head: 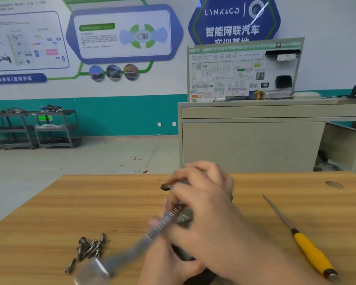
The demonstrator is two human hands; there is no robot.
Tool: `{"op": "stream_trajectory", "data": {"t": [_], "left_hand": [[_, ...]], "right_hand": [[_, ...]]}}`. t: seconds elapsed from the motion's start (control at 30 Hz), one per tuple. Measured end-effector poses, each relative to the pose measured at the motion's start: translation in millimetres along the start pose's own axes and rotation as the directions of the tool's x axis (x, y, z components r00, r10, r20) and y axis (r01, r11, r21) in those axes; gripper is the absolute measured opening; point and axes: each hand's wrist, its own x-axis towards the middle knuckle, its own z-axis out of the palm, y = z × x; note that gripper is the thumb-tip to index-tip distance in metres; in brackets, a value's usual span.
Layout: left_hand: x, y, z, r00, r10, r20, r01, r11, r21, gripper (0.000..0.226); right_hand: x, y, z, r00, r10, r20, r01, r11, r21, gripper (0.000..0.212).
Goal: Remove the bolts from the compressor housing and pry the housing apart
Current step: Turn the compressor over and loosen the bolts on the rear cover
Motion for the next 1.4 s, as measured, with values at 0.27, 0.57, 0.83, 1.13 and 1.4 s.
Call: {"op": "stream_trajectory", "data": {"t": [0.27, 0.57, 0.83, 1.13, 1.4], "left_hand": [[9.3, 11.4, -3.1, 0.998, 0.029, -0.055, -0.038, 0.983, -0.180, 0.116], [9.9, 19.0, -6.3, 0.998, -0.062, 0.033, 0.067, 0.985, -0.158, 0.120], [-5.7, 48.1, -38.0, 0.951, -0.308, -0.027, 0.304, 0.946, -0.110, 0.129], [42.6, 111.2, -32.0, 0.980, -0.164, -0.108, 0.193, 0.911, 0.366, 0.018], [53.1, 119.2, -63.7, 0.881, -0.278, -0.382, 0.186, 0.948, -0.259, 0.022]], "right_hand": [[-56.7, 68.5, -16.6, 0.770, 0.520, -0.371, -0.265, 0.788, 0.555, 0.029], [55.0, 98.3, -2.0, 0.643, 0.739, 0.200, -0.759, 0.581, 0.295, 0.025], [74.7, 62.2, 17.0, 0.782, 0.542, 0.306, -0.612, 0.761, 0.216, 0.039], [67.8, 57.7, 13.6, 0.808, 0.533, 0.249, -0.585, 0.682, 0.438, 0.036], [35.7, 107.2, -35.6, 0.706, 0.695, 0.137, -0.549, 0.415, 0.726, 0.031]]}}
